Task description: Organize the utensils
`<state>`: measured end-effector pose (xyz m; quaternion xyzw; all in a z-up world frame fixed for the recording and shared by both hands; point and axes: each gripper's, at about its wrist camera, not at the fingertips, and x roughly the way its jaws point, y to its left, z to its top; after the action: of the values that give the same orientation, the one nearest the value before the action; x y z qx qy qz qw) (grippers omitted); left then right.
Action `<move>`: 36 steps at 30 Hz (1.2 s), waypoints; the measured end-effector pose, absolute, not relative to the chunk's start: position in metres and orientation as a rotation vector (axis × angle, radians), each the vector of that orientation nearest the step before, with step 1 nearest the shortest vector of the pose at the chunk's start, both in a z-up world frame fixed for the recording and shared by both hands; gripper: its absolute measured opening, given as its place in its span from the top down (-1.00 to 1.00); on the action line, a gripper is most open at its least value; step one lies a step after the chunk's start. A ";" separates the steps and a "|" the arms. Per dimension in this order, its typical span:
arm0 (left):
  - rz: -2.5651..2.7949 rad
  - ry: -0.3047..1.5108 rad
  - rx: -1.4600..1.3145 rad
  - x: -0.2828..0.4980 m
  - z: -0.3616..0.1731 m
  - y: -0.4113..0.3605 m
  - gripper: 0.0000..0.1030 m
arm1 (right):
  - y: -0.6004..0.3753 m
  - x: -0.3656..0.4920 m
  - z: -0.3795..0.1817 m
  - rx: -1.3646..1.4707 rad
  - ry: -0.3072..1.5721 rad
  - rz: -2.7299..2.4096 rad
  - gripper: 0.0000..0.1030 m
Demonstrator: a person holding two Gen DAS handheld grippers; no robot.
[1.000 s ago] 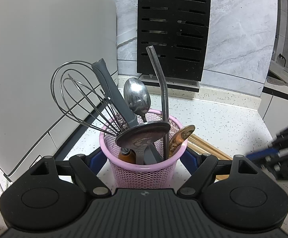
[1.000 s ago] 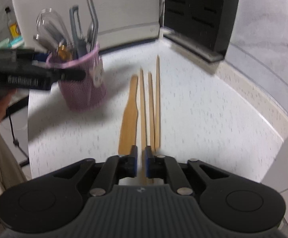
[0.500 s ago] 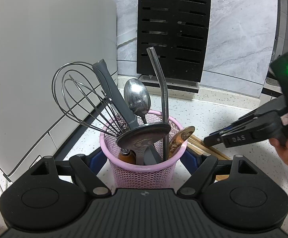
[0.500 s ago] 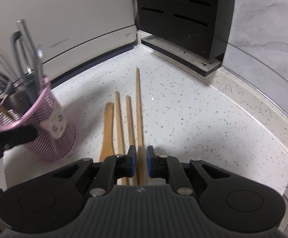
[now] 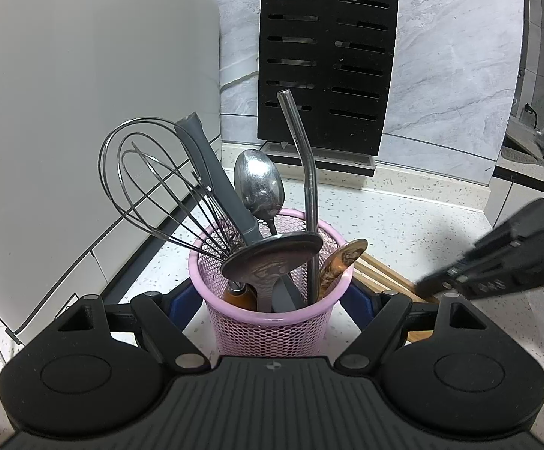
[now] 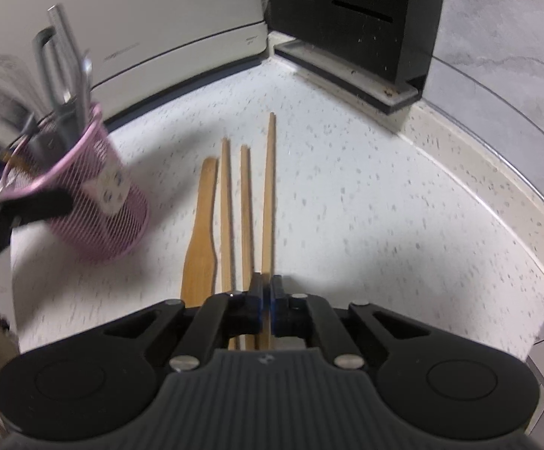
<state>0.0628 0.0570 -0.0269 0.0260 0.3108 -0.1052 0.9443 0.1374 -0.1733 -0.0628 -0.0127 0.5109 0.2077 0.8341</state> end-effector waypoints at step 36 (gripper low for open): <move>-0.205 0.633 0.063 0.065 -0.028 0.055 -0.80 | -0.154 0.146 -0.063 -0.088 0.973 0.384 0.98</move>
<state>0.0648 0.0550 -0.0279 0.0308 0.3104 -0.1006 0.9448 0.1460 -0.1538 -0.0627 -0.0421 0.4645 0.1833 0.8654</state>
